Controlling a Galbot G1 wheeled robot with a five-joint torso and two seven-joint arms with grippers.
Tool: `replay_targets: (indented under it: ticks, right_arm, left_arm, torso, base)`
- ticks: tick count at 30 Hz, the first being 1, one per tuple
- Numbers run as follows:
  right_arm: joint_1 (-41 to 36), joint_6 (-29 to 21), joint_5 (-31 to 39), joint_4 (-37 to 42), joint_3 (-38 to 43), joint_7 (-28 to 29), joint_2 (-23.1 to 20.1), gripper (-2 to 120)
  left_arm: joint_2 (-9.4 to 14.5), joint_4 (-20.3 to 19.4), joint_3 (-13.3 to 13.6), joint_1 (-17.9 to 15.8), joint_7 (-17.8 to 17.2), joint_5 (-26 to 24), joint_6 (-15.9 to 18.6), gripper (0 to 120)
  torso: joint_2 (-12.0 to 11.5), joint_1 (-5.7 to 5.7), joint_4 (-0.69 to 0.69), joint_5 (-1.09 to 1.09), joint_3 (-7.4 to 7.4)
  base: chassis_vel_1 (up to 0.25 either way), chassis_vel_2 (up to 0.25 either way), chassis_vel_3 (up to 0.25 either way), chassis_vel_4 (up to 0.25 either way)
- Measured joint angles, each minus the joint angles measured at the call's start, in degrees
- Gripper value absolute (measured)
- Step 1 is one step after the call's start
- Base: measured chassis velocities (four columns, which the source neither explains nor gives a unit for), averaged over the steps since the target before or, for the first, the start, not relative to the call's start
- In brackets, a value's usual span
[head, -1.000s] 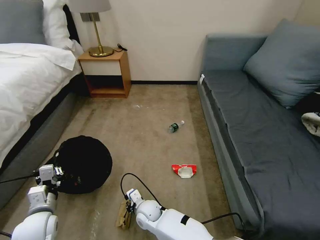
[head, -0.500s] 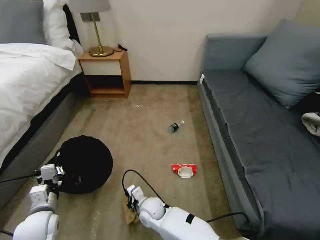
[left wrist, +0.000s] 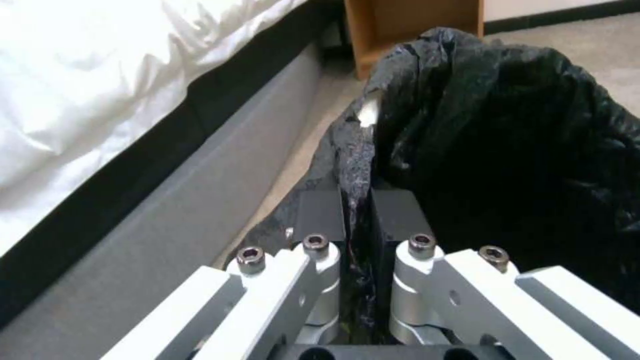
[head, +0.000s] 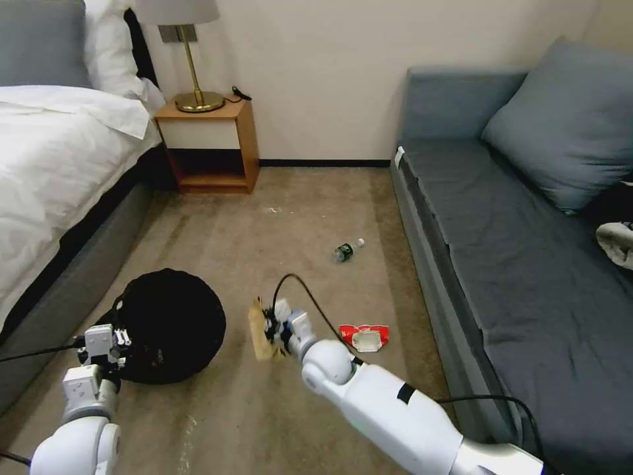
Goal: Pick up the trash bin, then pick up the garbage on the floor and place it into the trash bin.
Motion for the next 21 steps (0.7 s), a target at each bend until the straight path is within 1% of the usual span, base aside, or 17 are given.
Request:
replay_targets:
  ticks: [4,5,6,8,9,13,21]
  right_arm:
    - [2.0,9.3,2.3,-1.0,-3.6,-5.5,1.7,0]
    - [2.0,9.3,2.3,-1.0,-3.6,-5.5,1.7,0]
    - [2.6,11.2,2.4,-2.0,-4.8,-6.9,2.4,0]
    - [3.6,13.4,2.4,-3.8,-6.3,-8.3,3.6,0]
    - [3.6,13.4,2.4,-3.8,-6.3,-8.3,3.6,0]
    - [5.5,16.6,2.1,-7.9,-8.1,-9.9,6.1,0]
    - [7.1,17.8,1.0,-12.3,-8.4,-10.3,8.6,0]
  left_arm:
    - [-0.6,-1.2,0.5,0.2,0.3,0.6,0.2,6]
    - [-0.6,-1.2,0.5,0.2,0.3,0.6,0.2,6]
    - [-0.7,-1.6,0.6,0.4,0.4,0.6,0.4,6]
    - [-1.0,-2.3,0.8,0.8,0.6,0.6,0.6,6]
    - [-1.0,-2.3,0.8,0.8,0.6,0.6,0.6,6]
    - [-1.3,-3.6,1.0,1.2,1.0,0.6,0.9,6]
    - [-1.8,-4.1,1.2,1.2,1.2,0.5,1.1,6]
  torso:
    - [0.0,0.00,0.01,0.00,0.00]
    - [0.0,0.00,0.01,0.00,0.00]
    - [0.0,0.00,0.01,0.00,0.00]
    - [0.0,0.00,0.02,0.00,0.00]
    - [0.0,0.00,0.02,0.00,0.00]
    - [0.0,0.00,0.01,-0.01,0.00]
    - [0.0,0.00,0.01,-0.01,0.00]
  base:
    - [0.000,0.000,0.000,0.000]
    - [0.000,0.000,0.000,0.000]
    - [0.000,0.000,0.000,0.000]
    - [0.000,0.000,0.000,0.000]
    - [0.000,0.000,0.000,0.000]
    - [0.000,0.000,0.000,0.000]
    - [0.000,0.000,0.000,0.000]
